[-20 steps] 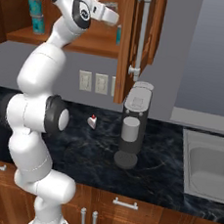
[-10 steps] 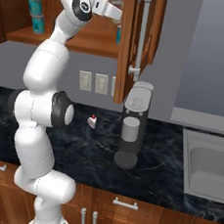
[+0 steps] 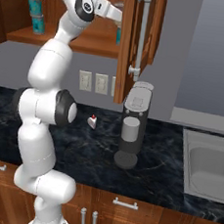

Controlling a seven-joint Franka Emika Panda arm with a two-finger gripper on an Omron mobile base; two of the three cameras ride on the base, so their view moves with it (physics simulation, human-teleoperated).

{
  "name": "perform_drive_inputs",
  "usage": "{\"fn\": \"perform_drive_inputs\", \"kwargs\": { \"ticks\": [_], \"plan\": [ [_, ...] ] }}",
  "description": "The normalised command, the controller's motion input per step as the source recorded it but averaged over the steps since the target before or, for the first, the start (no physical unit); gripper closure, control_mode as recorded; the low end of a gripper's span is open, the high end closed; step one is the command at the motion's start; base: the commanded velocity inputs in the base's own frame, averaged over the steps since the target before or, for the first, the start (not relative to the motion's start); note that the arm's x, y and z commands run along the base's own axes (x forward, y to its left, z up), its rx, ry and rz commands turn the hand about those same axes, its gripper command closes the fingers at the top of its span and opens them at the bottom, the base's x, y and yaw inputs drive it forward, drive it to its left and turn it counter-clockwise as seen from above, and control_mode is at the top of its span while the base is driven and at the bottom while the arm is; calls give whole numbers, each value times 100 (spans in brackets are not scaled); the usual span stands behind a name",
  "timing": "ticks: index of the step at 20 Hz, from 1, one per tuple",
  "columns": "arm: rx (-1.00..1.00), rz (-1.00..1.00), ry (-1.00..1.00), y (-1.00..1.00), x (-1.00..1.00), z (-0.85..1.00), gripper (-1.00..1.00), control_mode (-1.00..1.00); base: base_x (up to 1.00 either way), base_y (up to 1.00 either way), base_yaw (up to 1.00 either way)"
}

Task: Stack two cans on top of the other two cans in the cabinet.

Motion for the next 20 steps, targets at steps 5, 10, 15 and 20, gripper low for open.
{"fn": "perform_drive_inputs", "kwargs": {
  "ticks": [5,10,15,20],
  "plan": [
    [0,0,0,-17,9,-8,100,-100,0,0,0],
    [1,0,2,-8,5,-12,100,-100,0,0,0],
    [3,0,0,-2,3,-7,100,-100,0,0,0],
    [2,0,0,0,0,0,100,-100,0,0,0]
  ]
}}
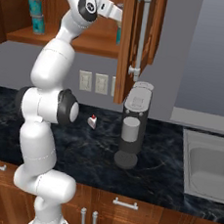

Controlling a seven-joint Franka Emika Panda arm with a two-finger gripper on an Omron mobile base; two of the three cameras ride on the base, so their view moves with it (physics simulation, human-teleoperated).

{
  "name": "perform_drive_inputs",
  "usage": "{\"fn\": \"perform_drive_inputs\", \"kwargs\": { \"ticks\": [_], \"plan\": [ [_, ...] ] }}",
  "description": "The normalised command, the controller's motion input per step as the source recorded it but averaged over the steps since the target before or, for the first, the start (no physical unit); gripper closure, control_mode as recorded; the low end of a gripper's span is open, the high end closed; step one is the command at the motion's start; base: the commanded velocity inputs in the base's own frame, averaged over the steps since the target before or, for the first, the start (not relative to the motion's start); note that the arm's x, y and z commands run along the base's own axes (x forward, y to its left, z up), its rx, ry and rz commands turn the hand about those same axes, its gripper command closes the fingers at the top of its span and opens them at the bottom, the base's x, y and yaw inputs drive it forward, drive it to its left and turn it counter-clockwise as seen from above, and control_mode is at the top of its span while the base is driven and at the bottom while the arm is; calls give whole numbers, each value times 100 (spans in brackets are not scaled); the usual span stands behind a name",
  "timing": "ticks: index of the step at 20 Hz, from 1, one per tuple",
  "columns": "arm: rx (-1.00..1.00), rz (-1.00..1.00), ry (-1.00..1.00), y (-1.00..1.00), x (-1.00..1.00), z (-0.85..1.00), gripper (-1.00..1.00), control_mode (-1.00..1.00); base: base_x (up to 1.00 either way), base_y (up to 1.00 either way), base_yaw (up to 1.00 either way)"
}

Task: Stack two cans on top of the other two cans in the cabinet.

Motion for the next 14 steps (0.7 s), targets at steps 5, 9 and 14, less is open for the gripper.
{"fn": "perform_drive_inputs", "kwargs": {
  "ticks": [5,9,14],
  "plan": [
    [1,0,0,-3,1,3,100,-100,0,0,0],
    [1,0,0,-1,0,3,100,-100,0,0,0],
    [1,-1,0,-8,0,0,100,-100,0,0,0]
  ]
}}
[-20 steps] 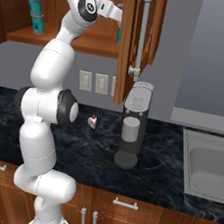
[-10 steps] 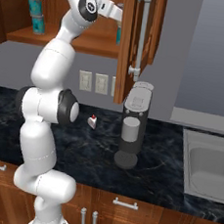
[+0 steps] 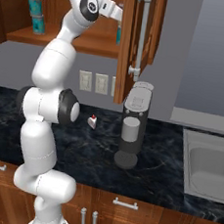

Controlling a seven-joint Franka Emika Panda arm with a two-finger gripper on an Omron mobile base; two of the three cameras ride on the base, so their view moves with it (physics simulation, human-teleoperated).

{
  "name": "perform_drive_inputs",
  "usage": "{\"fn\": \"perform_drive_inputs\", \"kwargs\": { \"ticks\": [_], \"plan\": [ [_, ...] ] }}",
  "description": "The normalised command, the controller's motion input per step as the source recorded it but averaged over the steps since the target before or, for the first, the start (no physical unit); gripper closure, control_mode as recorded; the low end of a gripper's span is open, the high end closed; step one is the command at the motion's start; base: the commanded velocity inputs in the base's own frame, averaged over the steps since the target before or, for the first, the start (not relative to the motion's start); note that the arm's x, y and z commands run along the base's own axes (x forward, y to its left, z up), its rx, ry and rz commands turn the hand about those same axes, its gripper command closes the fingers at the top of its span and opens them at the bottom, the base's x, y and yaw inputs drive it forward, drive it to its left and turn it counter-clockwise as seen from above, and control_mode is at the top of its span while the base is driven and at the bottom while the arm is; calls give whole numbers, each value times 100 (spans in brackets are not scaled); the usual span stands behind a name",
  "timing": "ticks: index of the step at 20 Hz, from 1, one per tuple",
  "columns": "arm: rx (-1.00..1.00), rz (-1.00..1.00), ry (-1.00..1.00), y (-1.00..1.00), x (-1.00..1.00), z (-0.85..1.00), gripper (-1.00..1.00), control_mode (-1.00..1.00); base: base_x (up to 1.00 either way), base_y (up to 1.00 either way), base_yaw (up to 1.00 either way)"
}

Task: Stack two cans on top of the other two cans in the cabinet.

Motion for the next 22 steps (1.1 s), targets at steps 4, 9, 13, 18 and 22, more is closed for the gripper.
{"fn": "perform_drive_inputs", "kwargs": {
  "ticks": [4,9,13,18,22],
  "plan": [
    [2,-2,0,-6,1,-6,100,-100,0,0,0],
    [7,-1,6,0,2,-21,100,-100,0,0,0],
    [9,0,4,1,5,-22,100,-100,0,0,0],
    [5,0,1,0,11,-22,-100,-100,0,0,0],
    [0,0,0,3,8,-12,-100,-100,0,0,0]
  ]
}}
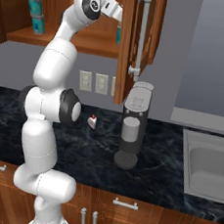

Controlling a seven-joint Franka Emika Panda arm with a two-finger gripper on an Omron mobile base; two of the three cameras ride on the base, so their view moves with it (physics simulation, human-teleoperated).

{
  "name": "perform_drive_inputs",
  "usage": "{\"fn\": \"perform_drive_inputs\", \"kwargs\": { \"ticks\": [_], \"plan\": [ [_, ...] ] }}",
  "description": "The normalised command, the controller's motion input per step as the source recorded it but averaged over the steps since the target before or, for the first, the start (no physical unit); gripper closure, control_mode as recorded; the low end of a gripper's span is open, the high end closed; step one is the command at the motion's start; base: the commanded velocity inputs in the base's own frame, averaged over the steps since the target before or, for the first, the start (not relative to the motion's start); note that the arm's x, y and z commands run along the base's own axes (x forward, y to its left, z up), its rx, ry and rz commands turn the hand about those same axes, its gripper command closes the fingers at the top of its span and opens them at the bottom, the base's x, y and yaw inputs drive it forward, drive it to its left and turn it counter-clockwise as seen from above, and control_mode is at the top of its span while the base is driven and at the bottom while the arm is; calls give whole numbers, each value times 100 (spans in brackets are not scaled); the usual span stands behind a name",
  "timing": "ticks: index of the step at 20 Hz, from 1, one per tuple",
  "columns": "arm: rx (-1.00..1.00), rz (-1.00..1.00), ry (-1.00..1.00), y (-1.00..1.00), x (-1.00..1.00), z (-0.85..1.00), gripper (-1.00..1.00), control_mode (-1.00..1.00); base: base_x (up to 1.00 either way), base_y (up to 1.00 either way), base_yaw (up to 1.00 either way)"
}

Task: Stack two cans on top of the other two cans in the cabinet.

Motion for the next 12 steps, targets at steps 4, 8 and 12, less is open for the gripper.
{"fn": "perform_drive_inputs", "kwargs": {
  "ticks": [4,8,12],
  "plan": [
    [0,0,-3,9,0,-9,-100,-100,0,0,0],
    [0,0,-5,5,0,-1,-100,-100,0,0,0],
    [0,0,-7,9,-12,0,-100,-100,0,0,0]
  ]
}}
